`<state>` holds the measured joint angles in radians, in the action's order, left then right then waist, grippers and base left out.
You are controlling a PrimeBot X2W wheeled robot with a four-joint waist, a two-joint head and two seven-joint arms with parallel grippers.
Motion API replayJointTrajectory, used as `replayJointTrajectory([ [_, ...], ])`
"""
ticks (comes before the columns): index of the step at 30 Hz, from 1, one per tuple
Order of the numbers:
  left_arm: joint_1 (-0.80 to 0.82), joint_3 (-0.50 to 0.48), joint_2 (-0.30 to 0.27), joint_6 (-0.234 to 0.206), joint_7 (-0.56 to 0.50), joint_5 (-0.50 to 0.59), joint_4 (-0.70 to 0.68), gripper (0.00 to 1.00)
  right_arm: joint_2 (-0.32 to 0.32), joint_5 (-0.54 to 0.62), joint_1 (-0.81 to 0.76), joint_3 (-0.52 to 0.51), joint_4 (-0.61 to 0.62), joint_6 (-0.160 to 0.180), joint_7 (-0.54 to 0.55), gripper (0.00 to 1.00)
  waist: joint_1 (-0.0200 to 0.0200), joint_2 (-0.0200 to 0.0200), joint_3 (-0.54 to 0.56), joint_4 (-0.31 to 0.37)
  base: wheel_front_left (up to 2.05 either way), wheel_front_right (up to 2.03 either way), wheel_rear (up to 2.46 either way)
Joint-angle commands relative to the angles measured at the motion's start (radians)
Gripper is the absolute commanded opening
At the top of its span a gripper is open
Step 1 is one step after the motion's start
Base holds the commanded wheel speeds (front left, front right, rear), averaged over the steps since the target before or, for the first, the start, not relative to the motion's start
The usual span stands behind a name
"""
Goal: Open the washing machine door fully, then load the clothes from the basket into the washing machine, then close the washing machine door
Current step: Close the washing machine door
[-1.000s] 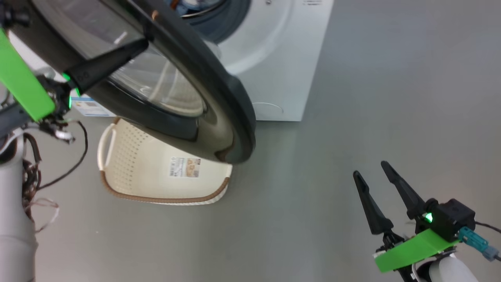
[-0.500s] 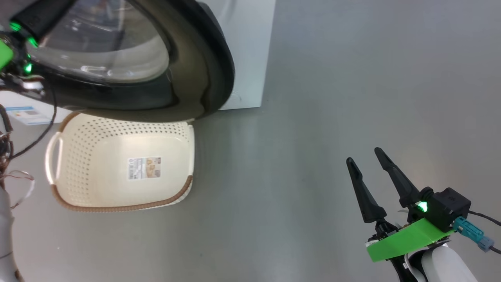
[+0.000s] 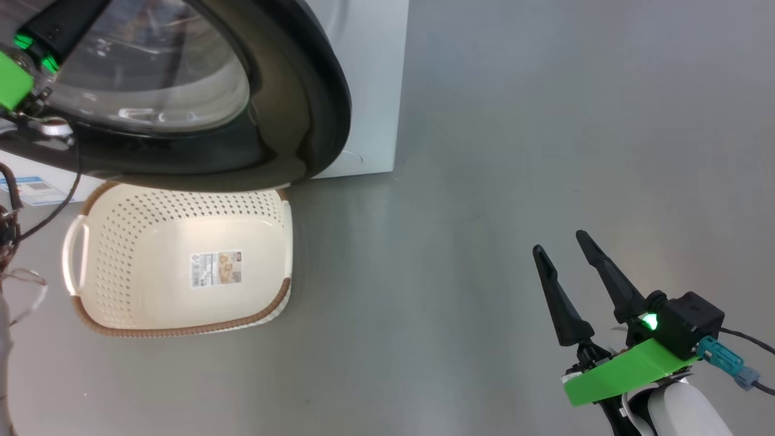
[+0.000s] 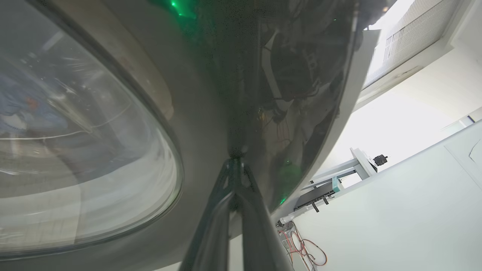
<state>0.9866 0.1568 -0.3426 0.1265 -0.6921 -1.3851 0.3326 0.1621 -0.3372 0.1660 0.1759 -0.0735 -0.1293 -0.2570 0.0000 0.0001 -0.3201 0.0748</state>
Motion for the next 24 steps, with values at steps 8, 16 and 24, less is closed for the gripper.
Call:
replayJointTrajectory([
  [8,-0.165,0.044,-0.106,0.004,0.073,-0.014,-0.093,0.37,0.022,0.006,-0.026,0.022,0.014,-0.001,-0.005,1.0,0.0,-0.0001,0.054,-0.048,0.0,0.0,0.0],
  [16,-0.352,0.088,-0.146,0.004,0.186,-0.037,-0.127,1.0,0.048,0.001,-0.055,0.017,0.01,-0.001,-0.005,1.0,0.0,-0.0001,0.1,-0.087,0.0,0.0,0.0],
  [24,-0.534,0.125,-0.187,0.004,0.393,-0.006,-0.141,1.0,0.063,-0.003,-0.076,0.005,0.014,-0.001,-0.005,1.0,0.0,-0.0001,0.121,-0.104,0.0,0.0,0.0],
])
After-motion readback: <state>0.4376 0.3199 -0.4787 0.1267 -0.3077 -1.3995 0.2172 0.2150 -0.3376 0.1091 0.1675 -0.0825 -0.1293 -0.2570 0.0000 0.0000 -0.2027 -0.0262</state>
